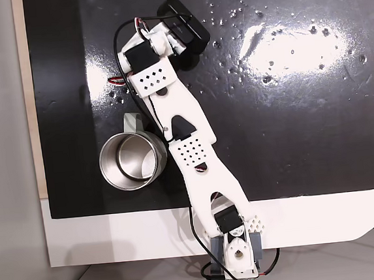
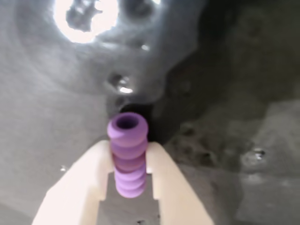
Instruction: Grasp a pengrip and put it in the cup.
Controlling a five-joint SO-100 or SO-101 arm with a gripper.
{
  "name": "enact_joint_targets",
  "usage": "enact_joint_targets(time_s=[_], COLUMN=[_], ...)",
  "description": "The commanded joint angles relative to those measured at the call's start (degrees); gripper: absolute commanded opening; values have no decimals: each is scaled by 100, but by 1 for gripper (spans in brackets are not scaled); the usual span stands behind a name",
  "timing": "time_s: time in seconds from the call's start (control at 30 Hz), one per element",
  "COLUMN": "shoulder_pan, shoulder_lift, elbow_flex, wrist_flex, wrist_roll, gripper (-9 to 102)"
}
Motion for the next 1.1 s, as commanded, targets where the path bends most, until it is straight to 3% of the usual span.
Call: enact_joint_targets(time_s=[0.0,0.63,1.07], shoulder_pan=[167,519,-527], shoulder_lift=[721,5722,9141], elbow_flex=[149,3524,6926], wrist_flex=[246,299,325], wrist_roll=[132,114,132], gripper=[0,0,0])
